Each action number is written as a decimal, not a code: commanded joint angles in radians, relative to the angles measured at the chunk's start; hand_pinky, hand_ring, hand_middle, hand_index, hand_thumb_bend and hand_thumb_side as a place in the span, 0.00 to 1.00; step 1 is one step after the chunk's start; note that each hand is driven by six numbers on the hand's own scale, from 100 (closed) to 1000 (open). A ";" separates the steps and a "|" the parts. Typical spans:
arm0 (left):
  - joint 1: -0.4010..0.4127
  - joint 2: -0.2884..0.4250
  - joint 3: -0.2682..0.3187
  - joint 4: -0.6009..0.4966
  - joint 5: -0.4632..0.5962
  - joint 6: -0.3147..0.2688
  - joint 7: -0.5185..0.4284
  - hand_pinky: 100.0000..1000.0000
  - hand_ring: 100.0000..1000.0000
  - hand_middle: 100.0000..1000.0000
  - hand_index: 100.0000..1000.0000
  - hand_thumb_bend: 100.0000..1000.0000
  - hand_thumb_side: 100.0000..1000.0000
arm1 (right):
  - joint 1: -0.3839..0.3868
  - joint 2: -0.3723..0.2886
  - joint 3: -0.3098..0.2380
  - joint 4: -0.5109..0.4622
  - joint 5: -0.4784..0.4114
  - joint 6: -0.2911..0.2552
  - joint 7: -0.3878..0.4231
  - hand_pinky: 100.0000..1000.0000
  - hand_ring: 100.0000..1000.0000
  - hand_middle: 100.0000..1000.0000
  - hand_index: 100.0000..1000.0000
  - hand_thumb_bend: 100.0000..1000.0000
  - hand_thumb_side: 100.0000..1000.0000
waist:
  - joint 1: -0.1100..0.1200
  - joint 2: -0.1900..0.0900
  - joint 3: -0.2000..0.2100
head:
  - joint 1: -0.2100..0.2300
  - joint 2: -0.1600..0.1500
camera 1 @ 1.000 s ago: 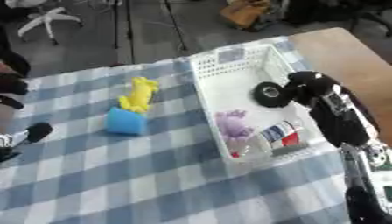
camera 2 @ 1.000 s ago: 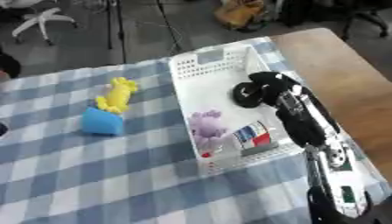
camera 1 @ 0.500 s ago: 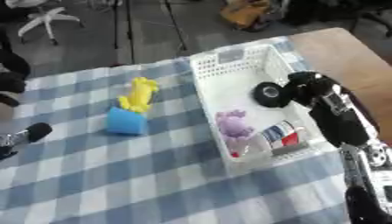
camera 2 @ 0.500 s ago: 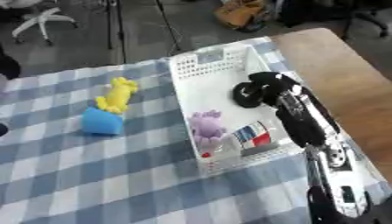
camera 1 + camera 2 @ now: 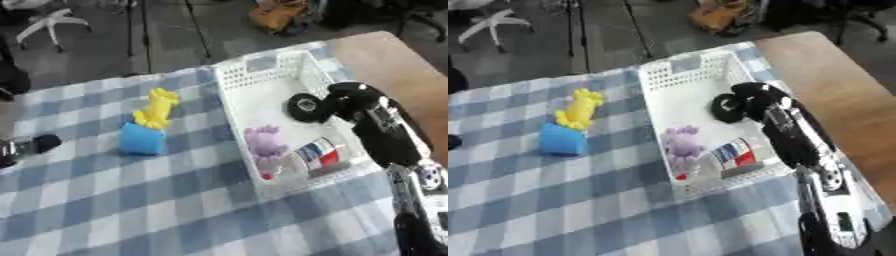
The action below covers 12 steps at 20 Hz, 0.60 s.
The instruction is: Pick up objects on the table and place them in the box.
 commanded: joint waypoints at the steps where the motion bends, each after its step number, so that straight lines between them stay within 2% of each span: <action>1: -0.070 0.054 -0.032 0.067 -0.102 -0.039 -0.060 0.70 0.73 0.70 0.84 0.87 0.42 | -0.010 -0.014 0.005 -0.012 -0.003 -0.002 0.007 0.62 0.48 0.56 0.77 0.00 0.80 | 0.000 -0.092 -0.003 | 0.003 -0.001; 6: -0.190 0.026 -0.098 0.207 -0.254 -0.118 -0.111 0.75 0.75 0.72 0.87 0.87 0.41 | -0.009 -0.014 0.008 -0.010 -0.004 -0.001 0.011 0.62 0.48 0.56 0.77 0.00 0.80 | 0.002 -0.093 -0.011 | 0.006 0.008; 12: -0.297 -0.038 -0.160 0.347 -0.426 -0.217 -0.115 0.79 0.76 0.72 0.86 0.85 0.40 | -0.009 -0.010 0.013 -0.011 -0.007 0.001 0.016 0.62 0.48 0.56 0.77 0.00 0.80 | 0.003 -0.095 -0.021 | 0.011 0.009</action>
